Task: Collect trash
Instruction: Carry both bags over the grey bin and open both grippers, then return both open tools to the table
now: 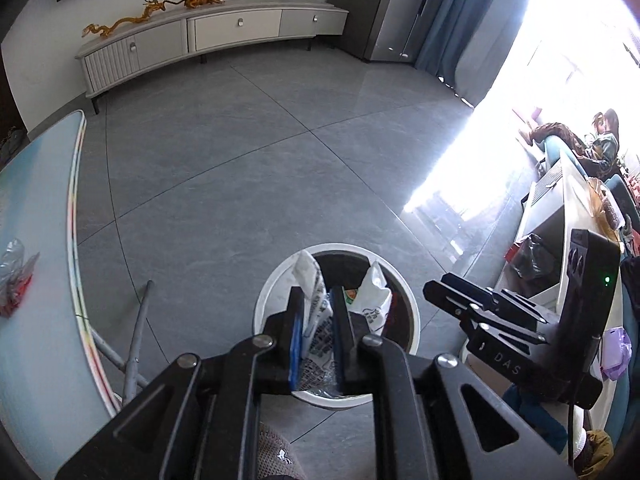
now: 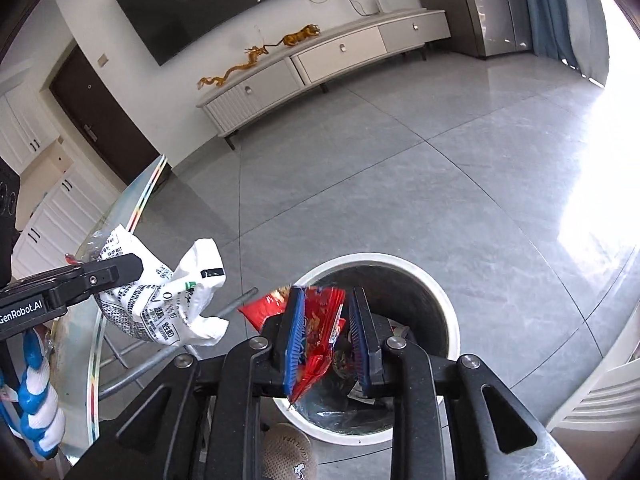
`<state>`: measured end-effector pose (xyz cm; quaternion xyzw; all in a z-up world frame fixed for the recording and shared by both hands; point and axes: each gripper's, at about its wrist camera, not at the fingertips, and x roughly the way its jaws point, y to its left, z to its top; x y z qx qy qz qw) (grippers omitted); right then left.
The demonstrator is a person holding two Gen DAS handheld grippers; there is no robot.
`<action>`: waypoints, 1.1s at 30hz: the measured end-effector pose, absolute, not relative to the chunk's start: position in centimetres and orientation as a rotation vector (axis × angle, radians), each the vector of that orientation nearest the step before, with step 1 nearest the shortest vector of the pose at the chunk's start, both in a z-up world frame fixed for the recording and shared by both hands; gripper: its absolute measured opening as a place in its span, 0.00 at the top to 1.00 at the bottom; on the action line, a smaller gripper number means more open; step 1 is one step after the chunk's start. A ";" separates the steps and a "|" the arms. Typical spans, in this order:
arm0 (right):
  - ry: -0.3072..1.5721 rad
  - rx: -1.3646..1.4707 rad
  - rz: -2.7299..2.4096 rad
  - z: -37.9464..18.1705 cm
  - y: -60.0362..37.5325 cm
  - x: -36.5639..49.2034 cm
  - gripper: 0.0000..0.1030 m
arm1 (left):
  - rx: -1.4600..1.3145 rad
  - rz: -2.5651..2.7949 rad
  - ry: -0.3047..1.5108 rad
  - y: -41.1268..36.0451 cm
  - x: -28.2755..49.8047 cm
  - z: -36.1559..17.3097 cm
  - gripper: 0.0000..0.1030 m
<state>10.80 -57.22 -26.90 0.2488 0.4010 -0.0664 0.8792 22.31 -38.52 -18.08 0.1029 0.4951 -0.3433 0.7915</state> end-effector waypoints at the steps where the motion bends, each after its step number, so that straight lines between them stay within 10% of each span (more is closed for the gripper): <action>1: 0.840 0.520 -0.145 -27.2 -57.3 10.9 0.61 | 0.219 -0.744 1.075 -38.8 22.4 -18.4 0.85; 7: 0.841 0.525 -0.169 -27.3 -57.6 10.4 0.60 | 0.174 -0.765 1.077 -38.6 22.4 -18.2 0.59; 33: 0.619 0.392 -0.173 -15.0 -52.3 5.4 0.56 | 0.088 -0.628 0.754 -23.9 17.0 -7.0 0.49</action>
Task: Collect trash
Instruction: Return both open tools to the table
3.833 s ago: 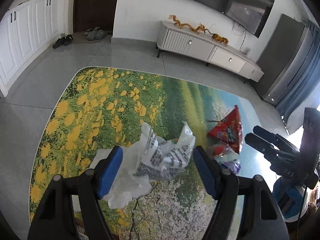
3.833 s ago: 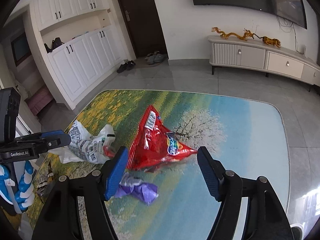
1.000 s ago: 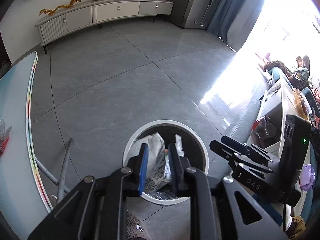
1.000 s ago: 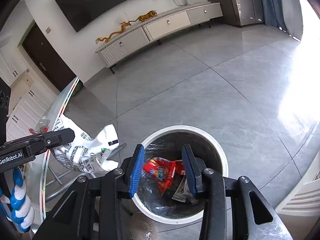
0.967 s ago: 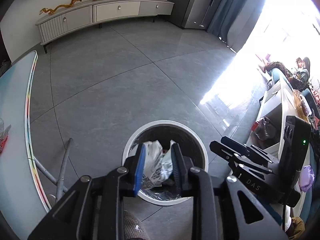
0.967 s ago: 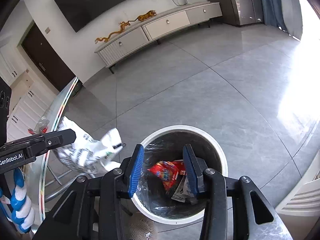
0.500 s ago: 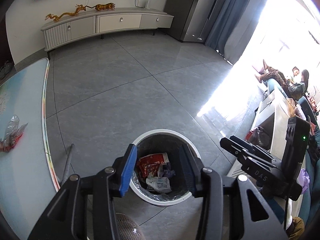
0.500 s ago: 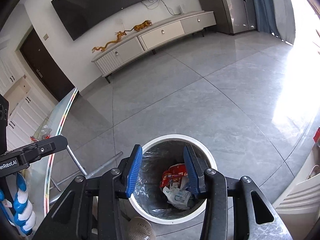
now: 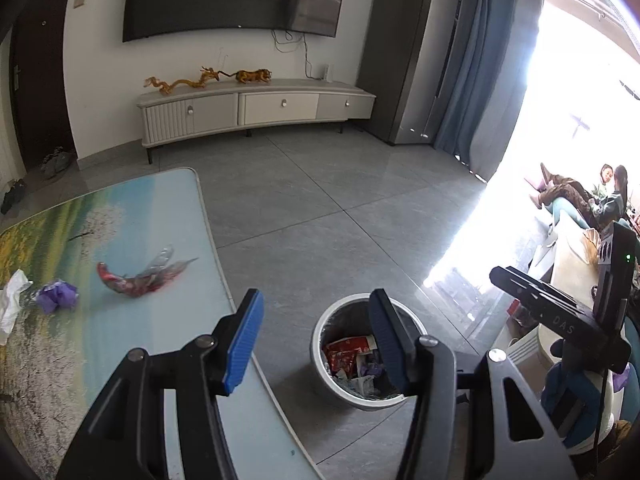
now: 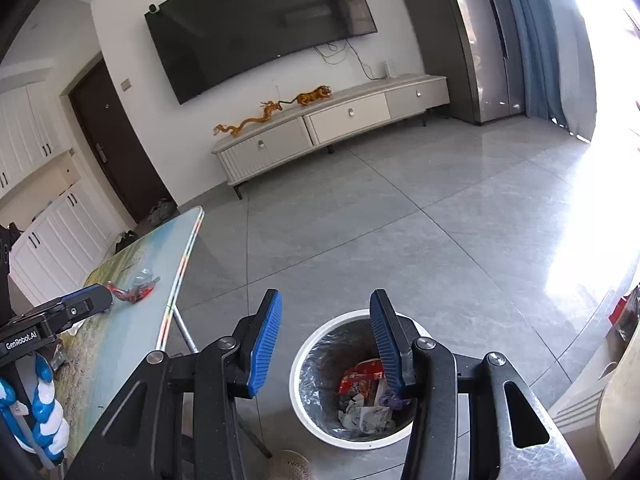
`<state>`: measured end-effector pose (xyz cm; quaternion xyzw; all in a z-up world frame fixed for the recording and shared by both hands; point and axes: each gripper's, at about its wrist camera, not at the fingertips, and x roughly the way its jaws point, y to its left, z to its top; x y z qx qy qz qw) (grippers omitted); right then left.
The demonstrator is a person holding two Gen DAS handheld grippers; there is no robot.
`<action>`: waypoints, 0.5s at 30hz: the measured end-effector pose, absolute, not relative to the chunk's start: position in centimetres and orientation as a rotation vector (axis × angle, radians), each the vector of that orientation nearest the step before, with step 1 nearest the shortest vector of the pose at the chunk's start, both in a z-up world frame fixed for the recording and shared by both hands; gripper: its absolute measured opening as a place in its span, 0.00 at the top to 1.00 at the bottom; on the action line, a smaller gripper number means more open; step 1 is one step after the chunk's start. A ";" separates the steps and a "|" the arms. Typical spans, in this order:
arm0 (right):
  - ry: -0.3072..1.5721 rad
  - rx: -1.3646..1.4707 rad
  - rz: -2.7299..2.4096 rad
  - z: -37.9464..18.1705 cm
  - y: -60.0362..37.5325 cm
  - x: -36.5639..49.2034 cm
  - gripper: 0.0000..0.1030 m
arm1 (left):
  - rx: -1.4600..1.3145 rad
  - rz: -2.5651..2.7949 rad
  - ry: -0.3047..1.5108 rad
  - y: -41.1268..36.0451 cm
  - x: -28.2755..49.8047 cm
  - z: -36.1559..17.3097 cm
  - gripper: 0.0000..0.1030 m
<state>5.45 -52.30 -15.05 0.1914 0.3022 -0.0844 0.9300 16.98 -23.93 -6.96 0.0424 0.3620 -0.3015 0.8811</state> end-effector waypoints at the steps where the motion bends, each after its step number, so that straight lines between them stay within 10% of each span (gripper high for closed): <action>1: 0.612 0.384 -0.164 -14.6 -51.7 5.4 0.56 | 0.086 -0.610 0.733 -22.6 16.7 -6.4 0.49; 15: 0.526 0.266 -0.036 -7.7 -42.5 4.9 0.51 | 0.008 -0.372 0.599 -3.7 12.4 -3.8 0.39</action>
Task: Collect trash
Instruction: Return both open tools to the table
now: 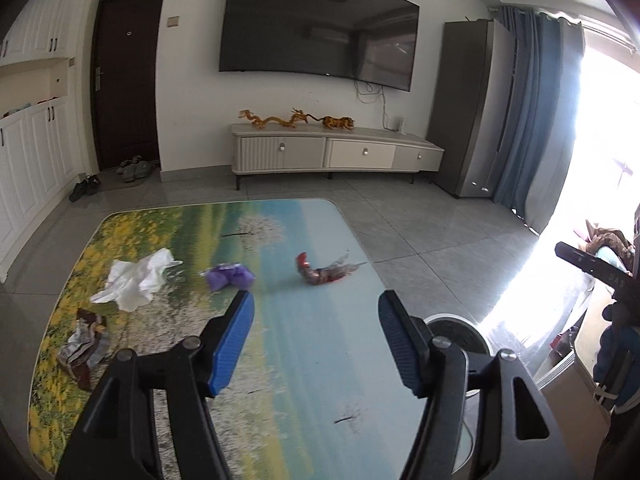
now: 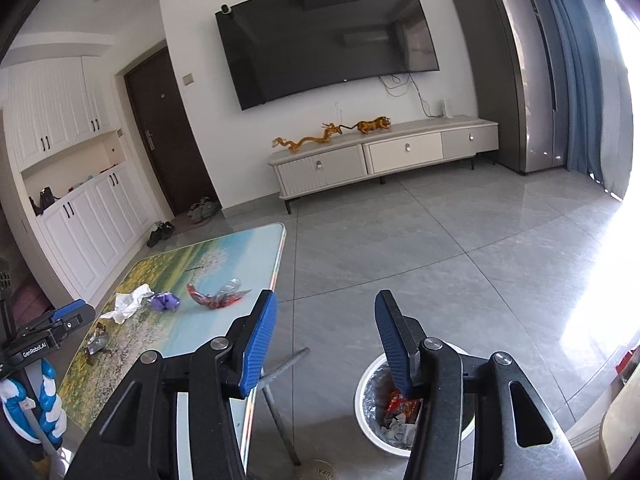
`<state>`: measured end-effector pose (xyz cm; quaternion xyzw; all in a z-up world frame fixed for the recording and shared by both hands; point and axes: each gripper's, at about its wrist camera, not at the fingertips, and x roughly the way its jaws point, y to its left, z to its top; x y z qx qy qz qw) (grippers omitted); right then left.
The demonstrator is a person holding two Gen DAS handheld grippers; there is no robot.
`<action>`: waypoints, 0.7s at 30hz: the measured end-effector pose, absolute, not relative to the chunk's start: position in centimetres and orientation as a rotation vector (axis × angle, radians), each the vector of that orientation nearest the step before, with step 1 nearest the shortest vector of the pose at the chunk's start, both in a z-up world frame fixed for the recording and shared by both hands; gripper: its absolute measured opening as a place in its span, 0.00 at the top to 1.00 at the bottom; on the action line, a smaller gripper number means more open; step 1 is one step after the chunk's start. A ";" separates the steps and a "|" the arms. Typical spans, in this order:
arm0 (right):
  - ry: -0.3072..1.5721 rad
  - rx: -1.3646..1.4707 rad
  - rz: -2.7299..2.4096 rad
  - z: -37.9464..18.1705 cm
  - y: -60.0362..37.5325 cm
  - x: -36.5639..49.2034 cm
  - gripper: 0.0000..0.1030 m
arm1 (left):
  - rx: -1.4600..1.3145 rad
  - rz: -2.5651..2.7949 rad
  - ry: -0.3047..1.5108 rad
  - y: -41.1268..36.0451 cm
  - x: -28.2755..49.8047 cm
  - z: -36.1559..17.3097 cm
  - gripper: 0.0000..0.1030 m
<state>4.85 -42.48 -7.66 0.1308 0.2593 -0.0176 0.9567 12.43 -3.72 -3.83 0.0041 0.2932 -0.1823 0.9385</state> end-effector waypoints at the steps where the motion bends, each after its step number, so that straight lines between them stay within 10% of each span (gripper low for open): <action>1: 0.521 0.262 -0.027 -7.3 -41.8 4.8 0.50 | 0.000 -0.352 0.591 -2.1 12.0 -3.7 0.39; 21: 0.540 0.147 0.152 -4.9 -31.2 8.3 0.47 | -0.077 -0.049 0.628 19.0 10.5 -6.4 0.37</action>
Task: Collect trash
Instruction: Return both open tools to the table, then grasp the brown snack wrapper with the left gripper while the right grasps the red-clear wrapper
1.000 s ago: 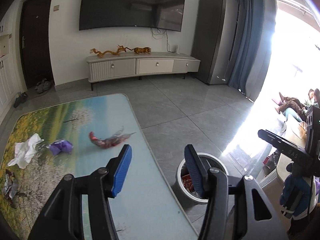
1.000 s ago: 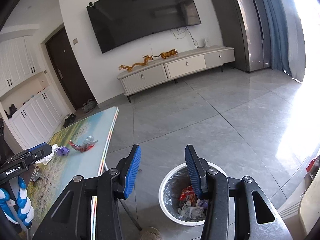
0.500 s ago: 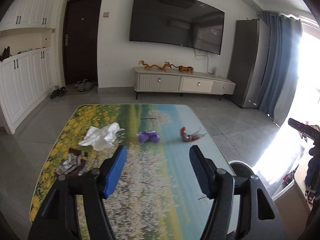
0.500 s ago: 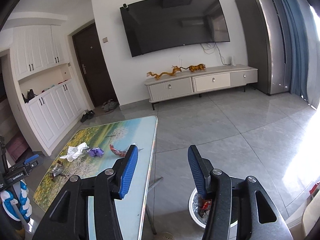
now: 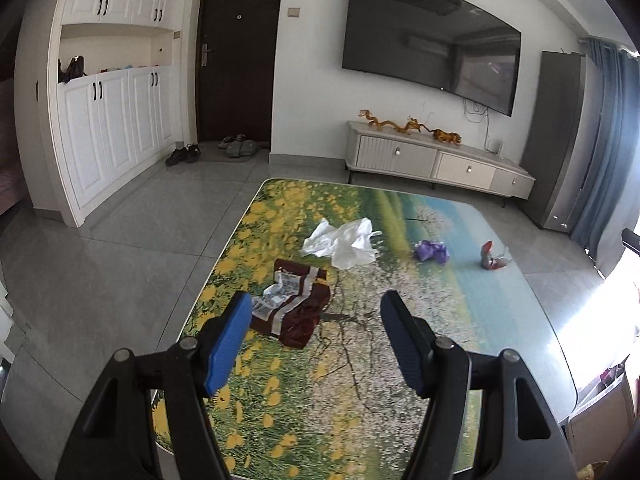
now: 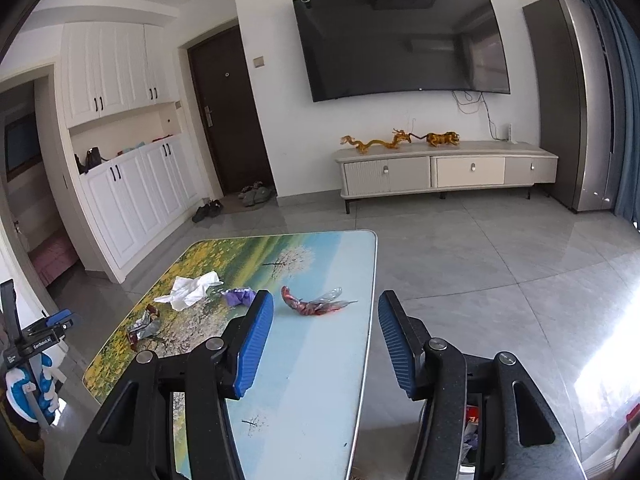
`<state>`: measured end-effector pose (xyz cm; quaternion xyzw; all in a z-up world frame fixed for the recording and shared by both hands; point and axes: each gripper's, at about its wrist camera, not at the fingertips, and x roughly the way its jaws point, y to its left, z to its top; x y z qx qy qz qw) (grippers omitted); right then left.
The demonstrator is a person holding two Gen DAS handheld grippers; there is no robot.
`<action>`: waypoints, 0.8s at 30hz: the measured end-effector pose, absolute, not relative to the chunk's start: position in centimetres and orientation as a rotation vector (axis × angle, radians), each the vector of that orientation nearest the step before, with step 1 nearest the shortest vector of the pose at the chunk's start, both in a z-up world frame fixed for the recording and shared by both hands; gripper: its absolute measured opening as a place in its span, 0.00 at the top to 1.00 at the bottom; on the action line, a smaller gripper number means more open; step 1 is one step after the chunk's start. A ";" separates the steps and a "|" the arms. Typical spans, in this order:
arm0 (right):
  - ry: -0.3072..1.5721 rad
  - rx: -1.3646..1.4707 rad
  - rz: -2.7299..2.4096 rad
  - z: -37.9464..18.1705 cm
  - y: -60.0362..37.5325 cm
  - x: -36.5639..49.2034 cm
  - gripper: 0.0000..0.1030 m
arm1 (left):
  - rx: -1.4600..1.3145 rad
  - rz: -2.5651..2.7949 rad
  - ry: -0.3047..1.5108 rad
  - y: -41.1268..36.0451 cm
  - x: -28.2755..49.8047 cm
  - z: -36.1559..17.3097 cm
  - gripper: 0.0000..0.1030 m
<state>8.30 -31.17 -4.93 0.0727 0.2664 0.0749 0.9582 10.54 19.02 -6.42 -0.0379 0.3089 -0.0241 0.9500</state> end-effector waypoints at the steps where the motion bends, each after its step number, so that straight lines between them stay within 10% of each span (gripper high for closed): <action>1: 0.551 0.142 0.157 -5.2 -30.9 9.0 0.47 | -0.077 -0.045 0.644 19.6 11.2 -7.0 0.37; 24: 0.847 -0.023 0.321 -16.9 -20.5 28.5 0.39 | -0.027 -0.142 0.904 22.1 24.8 -17.1 0.34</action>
